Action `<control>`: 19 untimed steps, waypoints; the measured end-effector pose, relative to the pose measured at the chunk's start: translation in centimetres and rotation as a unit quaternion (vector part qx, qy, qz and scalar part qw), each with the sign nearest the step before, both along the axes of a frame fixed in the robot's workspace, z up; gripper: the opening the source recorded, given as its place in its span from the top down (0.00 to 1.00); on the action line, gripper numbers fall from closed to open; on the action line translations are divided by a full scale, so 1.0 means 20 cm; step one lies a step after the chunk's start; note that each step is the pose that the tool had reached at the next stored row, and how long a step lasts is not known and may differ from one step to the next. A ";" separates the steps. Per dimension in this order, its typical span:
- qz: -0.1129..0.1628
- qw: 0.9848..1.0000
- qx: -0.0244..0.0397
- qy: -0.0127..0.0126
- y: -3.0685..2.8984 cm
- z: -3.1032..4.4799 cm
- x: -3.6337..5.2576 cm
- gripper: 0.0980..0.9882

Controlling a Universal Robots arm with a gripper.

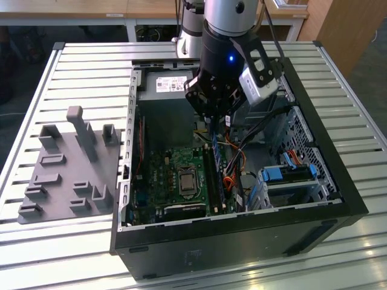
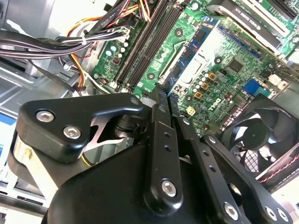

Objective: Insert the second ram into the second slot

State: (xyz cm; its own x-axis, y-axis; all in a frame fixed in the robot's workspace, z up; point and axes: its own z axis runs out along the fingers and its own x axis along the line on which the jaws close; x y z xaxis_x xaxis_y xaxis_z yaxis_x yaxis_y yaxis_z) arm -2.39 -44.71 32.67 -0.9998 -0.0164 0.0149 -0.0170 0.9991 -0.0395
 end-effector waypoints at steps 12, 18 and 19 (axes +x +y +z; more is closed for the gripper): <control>0.000 1.000 0.000 0.000 0.000 -0.014 0.000 0.95; 0.000 1.000 0.000 0.000 0.000 -0.023 0.000 0.95; 0.000 1.000 0.000 0.000 0.000 -0.025 0.000 0.95</control>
State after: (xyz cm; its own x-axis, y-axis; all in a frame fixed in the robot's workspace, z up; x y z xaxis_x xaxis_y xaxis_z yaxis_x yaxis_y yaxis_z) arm -2.39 -44.71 32.18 -0.9997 -0.0164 0.0153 -0.0170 0.9991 -0.0397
